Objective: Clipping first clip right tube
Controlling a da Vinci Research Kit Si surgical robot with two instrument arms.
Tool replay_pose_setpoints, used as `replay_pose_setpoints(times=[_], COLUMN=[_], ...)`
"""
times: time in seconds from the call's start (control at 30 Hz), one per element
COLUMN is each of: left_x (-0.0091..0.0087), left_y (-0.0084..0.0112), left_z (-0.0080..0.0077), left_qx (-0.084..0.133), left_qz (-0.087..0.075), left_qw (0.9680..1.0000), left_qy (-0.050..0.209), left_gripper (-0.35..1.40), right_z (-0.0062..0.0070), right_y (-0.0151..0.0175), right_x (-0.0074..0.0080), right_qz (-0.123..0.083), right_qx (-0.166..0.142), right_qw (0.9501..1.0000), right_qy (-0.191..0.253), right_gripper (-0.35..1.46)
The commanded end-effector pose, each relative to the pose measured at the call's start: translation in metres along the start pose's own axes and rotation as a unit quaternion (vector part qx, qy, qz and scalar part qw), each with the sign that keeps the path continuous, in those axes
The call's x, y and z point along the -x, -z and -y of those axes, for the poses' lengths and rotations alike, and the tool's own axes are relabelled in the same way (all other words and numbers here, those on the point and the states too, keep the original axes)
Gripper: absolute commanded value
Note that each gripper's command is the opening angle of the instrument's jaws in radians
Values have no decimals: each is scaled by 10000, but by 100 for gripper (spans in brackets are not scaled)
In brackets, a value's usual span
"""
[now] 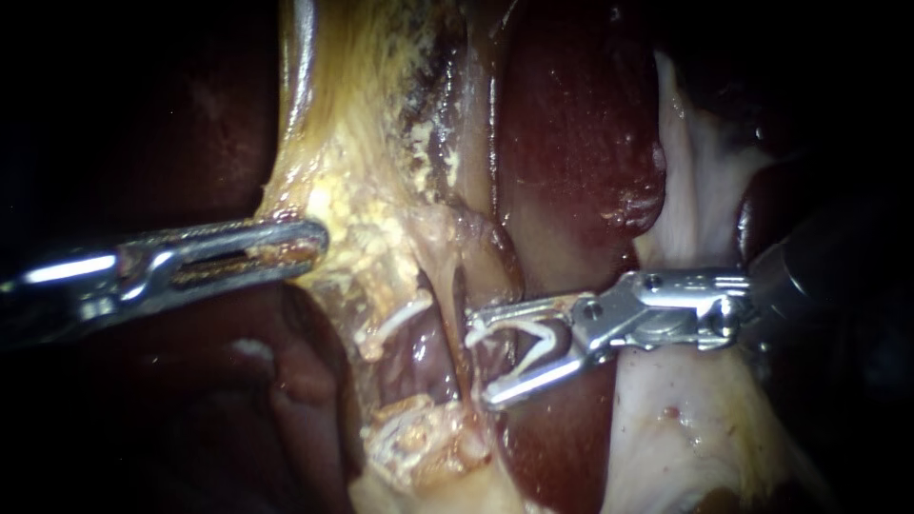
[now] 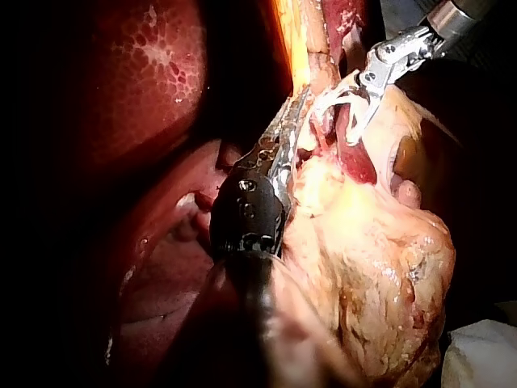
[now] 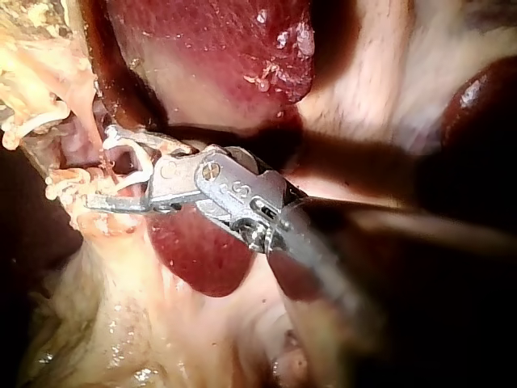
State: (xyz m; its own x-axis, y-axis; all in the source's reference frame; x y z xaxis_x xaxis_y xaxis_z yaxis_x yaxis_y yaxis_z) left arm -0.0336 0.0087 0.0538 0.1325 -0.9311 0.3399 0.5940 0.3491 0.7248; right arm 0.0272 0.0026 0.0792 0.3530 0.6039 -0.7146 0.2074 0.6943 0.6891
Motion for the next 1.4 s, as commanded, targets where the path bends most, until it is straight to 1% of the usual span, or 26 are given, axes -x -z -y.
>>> replay_pose_setpoints(times=[0.03, 0.17, 0.37, 0.47, 0.6, 0.67, 0.77, 0.87, 0.93, 1.07, 1.2, 1.27, 1.33, 1.4], left_x=[0, -1, -1, -1, -1, -1, -1, -1, 0, -1, -1, -1, -1, -1], left_y=[0, 0, 0, 0, 0, 0, -1, -1, -1, -2, -2, -2, -2, -2], left_z=[0, 0, 0, 0, 0, 0, -1, -2, -2, -3, -3, -3, -3, -3], left_qx=[2, 2, 3, 3, 2, 2, 0, -1, -2, -1, -2, -2, -2, -2], left_qz=[-1, 0, 0, 0, 0, 0, -1, -1, -2, -1, -1, -1, -1, -1], left_qw=[10000, 10000, 10000, 10000, 10000, 10000, 10000, 10000, 10000, 10000, 10000, 10000, 10000, 10000], left_qy=[-1, -1, -1, -1, -2, -2, -3, -3, -4, -5, -6, -6, -6, -6], left_gripper=[-35, -35, -35, -35, -35, -35, -35, -35, -35, -35, -35, -35, -35, -35], right_z=[-2, -5, -1, 3, 11, 14, 17, 19, 20, 21, 20, 19, 19, 18], right_y=[-2, -9, -16, -17, -17, -19, -24, -31, -35, -47, -56, -57, -55, -50], right_x=[-1, -1, -4, -7, -11, -13, -13, -9, -3, 17, 31, 32, 29, 24], right_qz=[-1, 22, 85, 140, 69, 41, 68, 120, 159, 262, 322, 325, 319, 311], right_qx=[3, -100, -394, -732, -1083, -1259, -1397, -1495, -1552, -1638, -1679, -1680, -1686, -1698], right_qw=[10000, 9999, 9992, 9972, 9940, 9918, 9899, 9883, 9873, 9853, 9844, 9844, 9842, 9840], right_qy=[1, 43, 84, -40, -93, -197, -248, -274, -293, -399, -422, -418, -429, -445], right_gripper=[57, 57, 54, 52, 50, 50, 50, 48, 47, 47, 45, 43, 38, 23])
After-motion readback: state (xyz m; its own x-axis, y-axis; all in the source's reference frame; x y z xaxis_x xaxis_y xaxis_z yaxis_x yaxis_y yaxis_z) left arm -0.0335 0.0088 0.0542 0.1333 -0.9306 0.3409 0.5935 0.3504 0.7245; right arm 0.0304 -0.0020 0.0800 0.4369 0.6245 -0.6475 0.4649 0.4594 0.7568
